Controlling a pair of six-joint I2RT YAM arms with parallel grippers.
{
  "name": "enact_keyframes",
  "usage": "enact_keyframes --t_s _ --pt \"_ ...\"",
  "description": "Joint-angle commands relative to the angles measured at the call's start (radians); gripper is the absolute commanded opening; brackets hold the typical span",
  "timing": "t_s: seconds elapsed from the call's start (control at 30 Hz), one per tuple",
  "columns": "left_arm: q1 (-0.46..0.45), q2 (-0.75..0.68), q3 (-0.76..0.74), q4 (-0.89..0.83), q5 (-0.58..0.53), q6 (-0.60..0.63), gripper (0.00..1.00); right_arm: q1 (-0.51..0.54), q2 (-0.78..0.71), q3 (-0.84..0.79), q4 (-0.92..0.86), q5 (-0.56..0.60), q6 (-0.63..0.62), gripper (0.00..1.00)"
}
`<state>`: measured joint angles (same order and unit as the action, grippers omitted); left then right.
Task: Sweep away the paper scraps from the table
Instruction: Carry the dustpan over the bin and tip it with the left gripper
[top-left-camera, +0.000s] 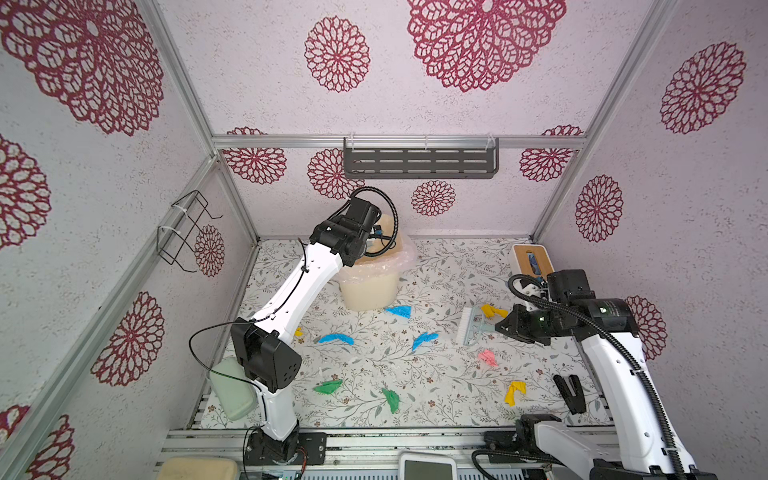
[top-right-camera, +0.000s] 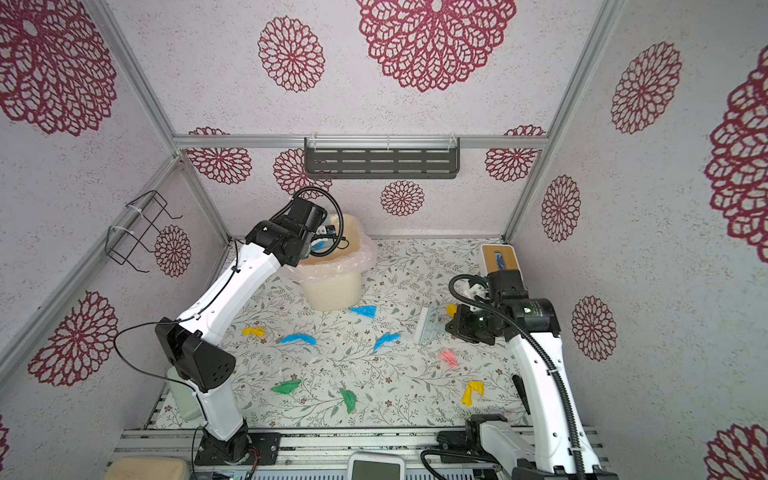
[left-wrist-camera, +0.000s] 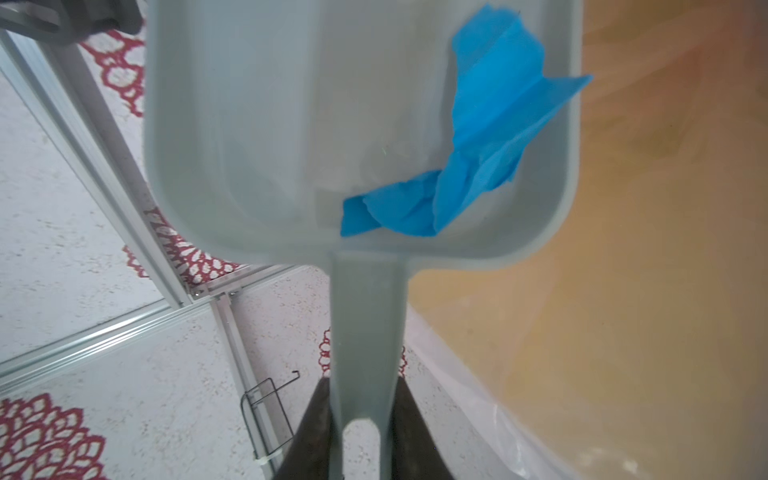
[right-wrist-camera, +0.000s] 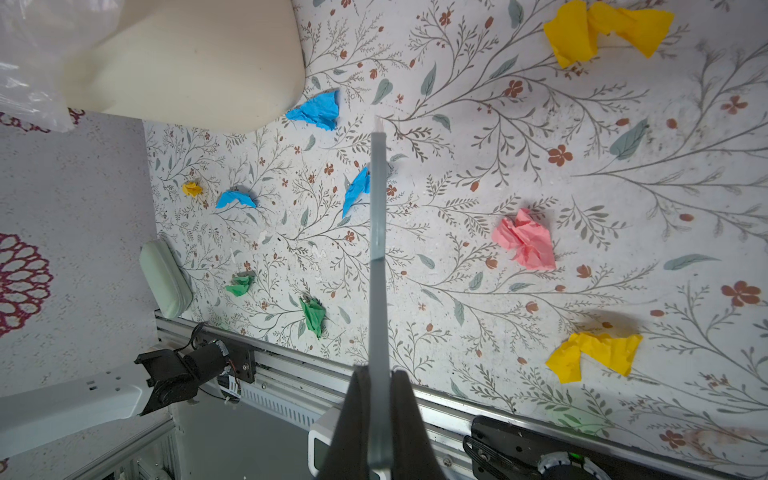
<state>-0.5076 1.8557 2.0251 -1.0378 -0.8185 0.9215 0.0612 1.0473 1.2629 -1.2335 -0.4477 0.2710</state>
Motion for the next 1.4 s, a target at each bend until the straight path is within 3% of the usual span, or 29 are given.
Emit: enact_keyframes --t_s 0.0,0.47,0.7,1.0,1.2,1.37 --pt "-0.006 -0.075 -0.02 0.123 -0.051 0.141 0.0 -0.006 -0.028 0.013 -0.012 -0.021 -0.004 0.0" --pt "-0.008 -0.113 -0.101 0.199 -0.056 0.243 0.0 -0.006 -0.039 0.025 -0.02 -0.015 -0.006 0.0" --pt "-0.008 -0.127 -0.111 0.215 -0.064 0.234 0.0 -0.006 -0.051 0.011 -0.02 -0.014 -0.004 0.0" --pt "-0.054 -0.194 -0.1 0.316 -0.092 0.038 0.0 -0.006 -0.036 0.056 -0.064 0.054 -0.047 0.0" --pt "-0.17 -0.277 -0.152 0.321 -0.047 -0.145 0.0 -0.006 -0.033 0.082 -0.137 0.228 -0.096 0.0" --pt "-0.274 -0.288 -0.132 0.175 0.028 -0.415 0.0 -0.004 -0.063 0.053 -0.176 0.403 -0.079 0.0"
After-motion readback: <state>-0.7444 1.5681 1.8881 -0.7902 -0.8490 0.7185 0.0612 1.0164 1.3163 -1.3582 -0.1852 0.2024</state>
